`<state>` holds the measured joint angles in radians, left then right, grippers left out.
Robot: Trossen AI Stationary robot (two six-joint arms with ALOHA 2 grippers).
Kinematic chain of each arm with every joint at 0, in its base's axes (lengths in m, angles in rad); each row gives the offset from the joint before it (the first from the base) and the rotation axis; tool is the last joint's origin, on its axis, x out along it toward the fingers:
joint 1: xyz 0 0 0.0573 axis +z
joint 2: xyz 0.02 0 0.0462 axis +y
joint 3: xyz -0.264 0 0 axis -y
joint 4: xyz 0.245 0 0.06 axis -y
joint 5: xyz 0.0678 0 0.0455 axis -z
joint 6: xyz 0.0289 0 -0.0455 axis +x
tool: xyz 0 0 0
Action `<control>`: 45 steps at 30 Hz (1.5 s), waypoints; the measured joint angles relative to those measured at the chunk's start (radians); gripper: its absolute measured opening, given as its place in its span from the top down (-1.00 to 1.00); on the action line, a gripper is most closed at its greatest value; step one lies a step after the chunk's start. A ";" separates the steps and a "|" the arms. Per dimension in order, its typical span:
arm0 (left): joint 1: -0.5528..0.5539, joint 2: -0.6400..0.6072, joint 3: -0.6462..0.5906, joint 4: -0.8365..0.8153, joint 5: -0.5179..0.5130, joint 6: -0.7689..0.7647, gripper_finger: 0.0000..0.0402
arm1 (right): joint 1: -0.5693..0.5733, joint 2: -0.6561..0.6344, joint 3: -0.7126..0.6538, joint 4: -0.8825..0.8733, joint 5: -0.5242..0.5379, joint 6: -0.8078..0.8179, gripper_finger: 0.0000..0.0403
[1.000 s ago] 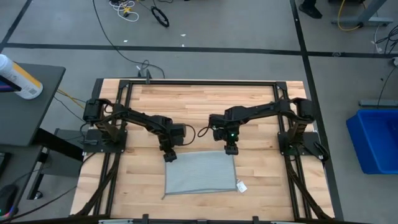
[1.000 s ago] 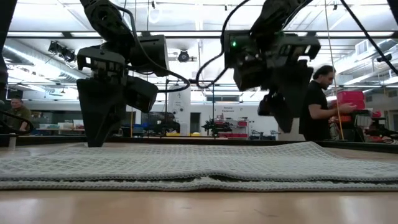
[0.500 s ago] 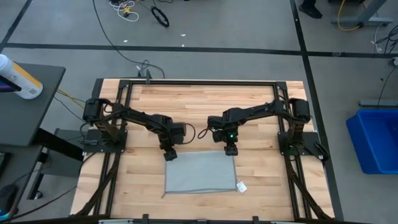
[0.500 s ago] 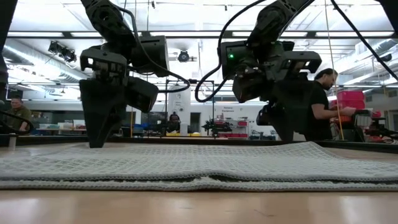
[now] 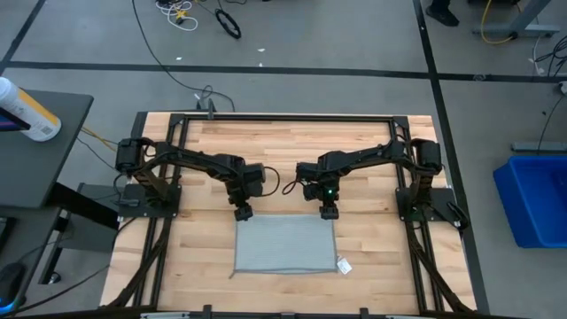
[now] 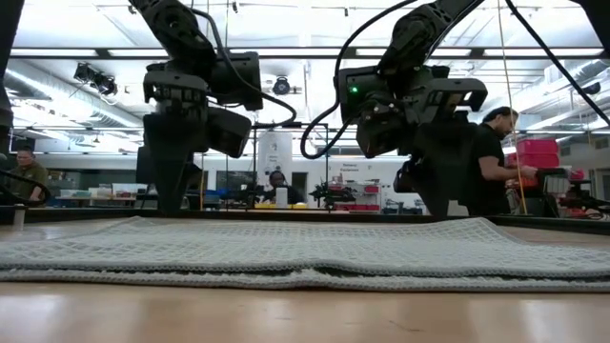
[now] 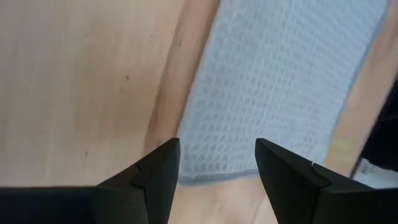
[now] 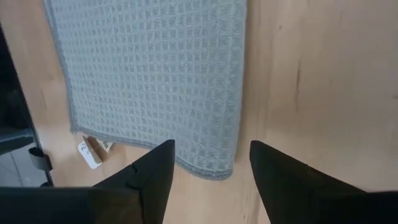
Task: Fold microfiber towels
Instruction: Fold the gray microfiber towel
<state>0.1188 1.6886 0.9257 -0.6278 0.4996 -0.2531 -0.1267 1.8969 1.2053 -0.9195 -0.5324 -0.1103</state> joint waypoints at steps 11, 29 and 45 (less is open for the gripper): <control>0.045 -0.005 -0.100 0.028 -0.011 0.038 -0.09 | 0.000 0.000 0.000 0.000 -0.019 0.000 -0.03; 0.055 -0.001 -0.117 0.112 0.065 0.013 -0.09 | 0.000 0.000 0.000 -0.001 -0.022 0.001 -0.01; 0.033 0.078 -0.101 0.111 0.132 0.000 -0.09 | 0.003 0.000 0.000 -0.028 -0.044 -0.021 0.02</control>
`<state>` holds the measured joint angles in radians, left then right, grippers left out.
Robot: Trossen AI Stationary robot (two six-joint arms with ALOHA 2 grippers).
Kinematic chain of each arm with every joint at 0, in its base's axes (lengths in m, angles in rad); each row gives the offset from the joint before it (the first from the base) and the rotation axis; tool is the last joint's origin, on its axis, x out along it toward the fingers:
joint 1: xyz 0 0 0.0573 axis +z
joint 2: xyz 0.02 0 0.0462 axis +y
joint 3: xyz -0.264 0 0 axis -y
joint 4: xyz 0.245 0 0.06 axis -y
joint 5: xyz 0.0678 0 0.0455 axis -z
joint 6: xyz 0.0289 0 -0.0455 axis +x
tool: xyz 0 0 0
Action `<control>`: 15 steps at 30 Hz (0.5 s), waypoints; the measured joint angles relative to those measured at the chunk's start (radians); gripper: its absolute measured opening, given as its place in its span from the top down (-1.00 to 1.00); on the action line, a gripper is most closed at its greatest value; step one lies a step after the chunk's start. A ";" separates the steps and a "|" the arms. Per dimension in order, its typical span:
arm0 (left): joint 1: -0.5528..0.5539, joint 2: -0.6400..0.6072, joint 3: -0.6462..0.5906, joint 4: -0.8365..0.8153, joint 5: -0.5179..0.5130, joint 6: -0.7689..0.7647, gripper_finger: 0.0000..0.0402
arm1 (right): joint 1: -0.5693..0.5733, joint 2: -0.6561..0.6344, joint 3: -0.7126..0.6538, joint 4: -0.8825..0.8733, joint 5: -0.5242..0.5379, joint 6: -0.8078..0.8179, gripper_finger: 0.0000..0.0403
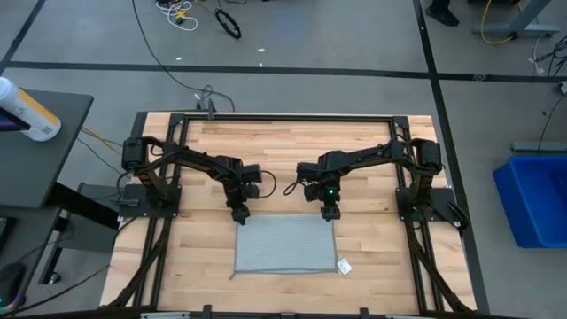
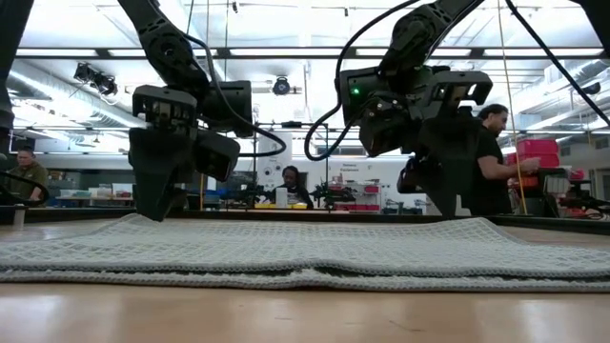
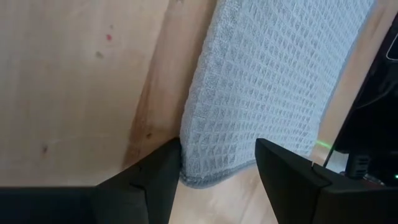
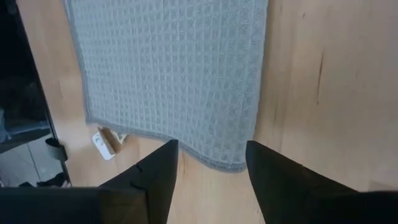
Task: Fold microfiber towels
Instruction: Fold the gray microfiber towel
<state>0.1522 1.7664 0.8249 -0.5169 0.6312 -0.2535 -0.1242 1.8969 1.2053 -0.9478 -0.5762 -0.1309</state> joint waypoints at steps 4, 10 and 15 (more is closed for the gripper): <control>0.005 0.000 0.000 0.002 -0.003 0.001 -0.09 | 0.000 0.003 0.000 0.008 0.004 -0.003 -0.04; 0.005 0.000 0.000 0.003 -0.010 0.003 -0.09 | -0.003 0.039 -0.025 0.070 0.025 0.004 -0.11; 0.005 0.000 0.000 0.004 -0.014 0.004 -0.09 | -0.006 0.038 -0.064 0.098 0.018 0.022 -0.05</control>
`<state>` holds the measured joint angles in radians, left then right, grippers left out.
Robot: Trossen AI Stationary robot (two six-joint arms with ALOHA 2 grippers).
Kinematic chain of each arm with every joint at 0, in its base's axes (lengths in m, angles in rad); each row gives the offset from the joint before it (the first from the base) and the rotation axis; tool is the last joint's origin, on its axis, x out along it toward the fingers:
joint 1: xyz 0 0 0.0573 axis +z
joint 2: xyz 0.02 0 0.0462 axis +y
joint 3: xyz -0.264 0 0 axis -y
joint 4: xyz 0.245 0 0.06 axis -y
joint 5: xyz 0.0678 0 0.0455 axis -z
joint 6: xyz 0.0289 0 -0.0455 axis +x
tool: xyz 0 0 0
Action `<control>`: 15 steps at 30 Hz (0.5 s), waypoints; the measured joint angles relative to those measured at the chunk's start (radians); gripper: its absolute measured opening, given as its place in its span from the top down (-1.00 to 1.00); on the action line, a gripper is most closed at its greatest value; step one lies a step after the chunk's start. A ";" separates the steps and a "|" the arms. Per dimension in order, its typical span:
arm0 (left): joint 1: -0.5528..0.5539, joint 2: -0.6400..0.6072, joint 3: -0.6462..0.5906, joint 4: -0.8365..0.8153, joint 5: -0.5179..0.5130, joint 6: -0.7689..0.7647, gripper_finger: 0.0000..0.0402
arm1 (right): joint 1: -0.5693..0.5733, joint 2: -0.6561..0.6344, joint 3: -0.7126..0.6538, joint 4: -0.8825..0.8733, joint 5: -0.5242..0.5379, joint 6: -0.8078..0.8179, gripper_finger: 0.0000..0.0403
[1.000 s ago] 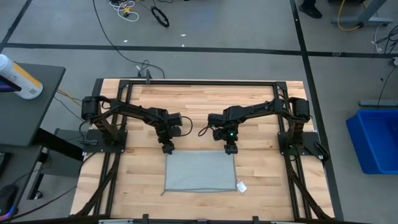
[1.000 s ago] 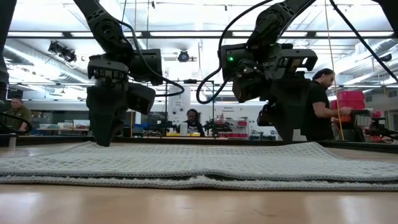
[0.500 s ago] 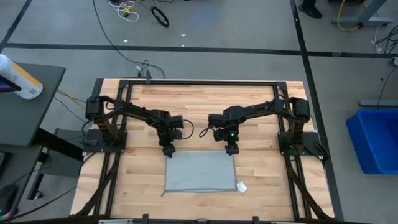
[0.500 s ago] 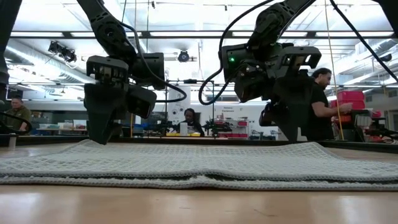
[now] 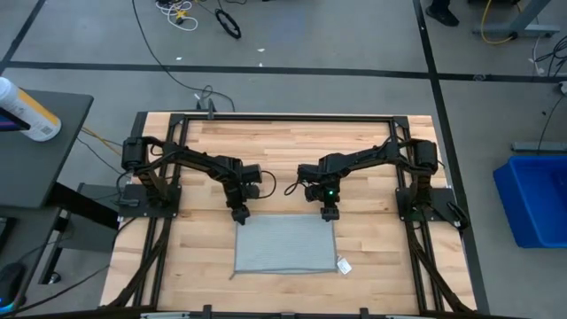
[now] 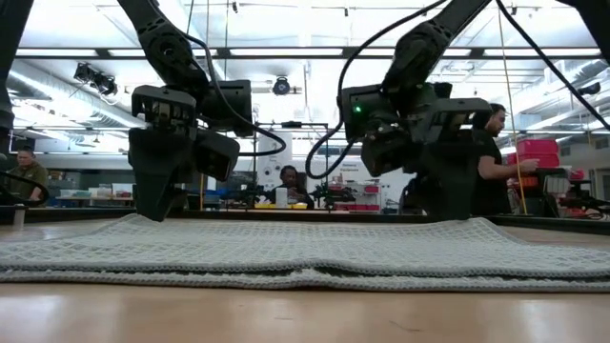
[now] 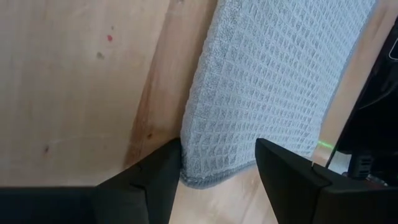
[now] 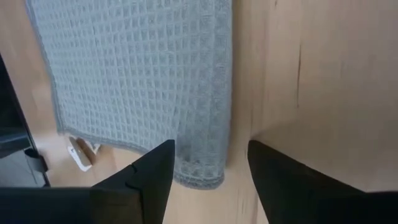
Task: Fold microfiber towels
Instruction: Fold the gray microfiber towel
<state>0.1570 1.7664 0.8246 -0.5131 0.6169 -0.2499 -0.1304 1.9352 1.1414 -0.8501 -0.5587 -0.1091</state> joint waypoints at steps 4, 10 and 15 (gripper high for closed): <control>0.000 0.000 0.000 0.002 -0.002 0.001 -0.09 | 0.000 -0.001 -0.006 0.000 0.001 -0.007 0.03; 0.001 0.000 0.000 0.004 -0.001 0.004 -0.09 | 0.001 0.001 -0.005 0.000 0.000 -0.015 0.05; 0.001 0.001 -0.001 0.005 -0.001 0.009 -0.09 | 0.001 0.001 -0.006 0.010 -0.003 -0.012 -0.02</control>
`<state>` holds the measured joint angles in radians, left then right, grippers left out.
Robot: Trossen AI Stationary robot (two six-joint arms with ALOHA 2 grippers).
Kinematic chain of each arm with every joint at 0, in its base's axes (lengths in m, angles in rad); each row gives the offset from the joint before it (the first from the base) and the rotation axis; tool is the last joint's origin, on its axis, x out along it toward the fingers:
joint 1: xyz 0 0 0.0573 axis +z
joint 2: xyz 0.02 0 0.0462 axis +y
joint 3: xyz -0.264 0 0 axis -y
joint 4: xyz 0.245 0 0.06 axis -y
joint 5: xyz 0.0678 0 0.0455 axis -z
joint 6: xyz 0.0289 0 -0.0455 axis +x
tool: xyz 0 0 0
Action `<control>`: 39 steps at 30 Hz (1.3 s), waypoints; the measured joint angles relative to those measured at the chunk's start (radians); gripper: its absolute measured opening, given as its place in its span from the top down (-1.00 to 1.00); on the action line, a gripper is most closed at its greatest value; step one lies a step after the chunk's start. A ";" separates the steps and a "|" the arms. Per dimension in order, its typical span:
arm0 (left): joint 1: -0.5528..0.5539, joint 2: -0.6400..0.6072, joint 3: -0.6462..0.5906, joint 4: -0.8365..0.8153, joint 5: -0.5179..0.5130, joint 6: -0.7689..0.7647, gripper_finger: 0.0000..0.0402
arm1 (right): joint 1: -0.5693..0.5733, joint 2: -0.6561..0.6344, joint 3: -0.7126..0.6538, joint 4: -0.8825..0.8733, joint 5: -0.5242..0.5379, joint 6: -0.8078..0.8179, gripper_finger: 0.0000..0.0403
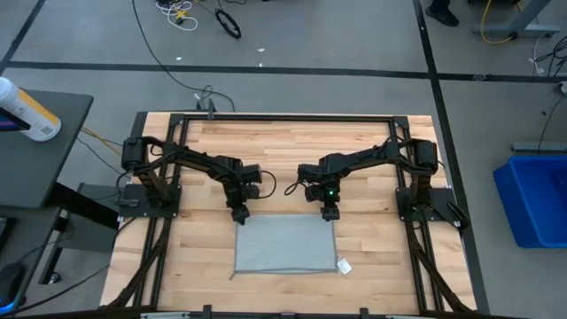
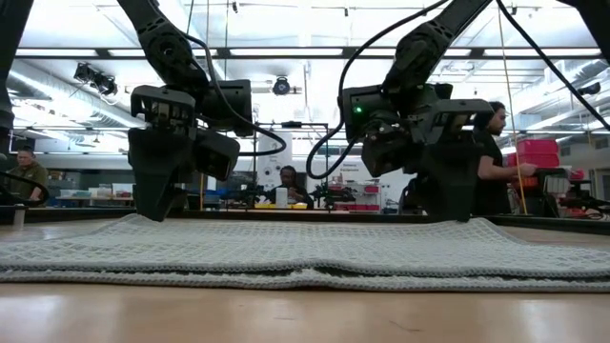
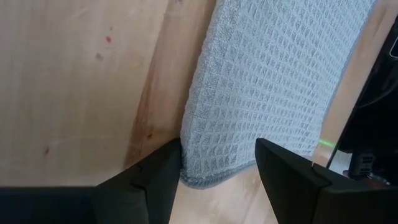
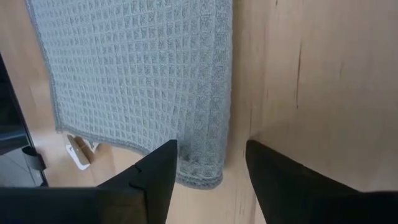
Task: Fold microfiber towels
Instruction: Fold the gray microfiber towel
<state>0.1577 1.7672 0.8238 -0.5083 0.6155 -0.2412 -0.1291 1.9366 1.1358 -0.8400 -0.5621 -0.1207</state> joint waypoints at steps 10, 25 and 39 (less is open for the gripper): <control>0.003 0.000 -0.010 0.014 0.007 0.012 -0.09 | 0.001 0.008 -0.002 0.036 -0.005 0.009 0.04; 0.021 0.055 0.000 0.043 0.081 -0.013 -0.09 | -0.025 0.043 -0.031 0.062 -0.043 0.003 0.03; 0.018 0.058 -0.002 0.048 0.042 0.054 0.51 | -0.024 0.047 -0.031 0.057 0.008 -0.012 0.89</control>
<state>0.1761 1.8252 0.8219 -0.4599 0.6577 -0.1872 -0.1532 1.9835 1.1049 -0.7834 -0.5538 -0.1330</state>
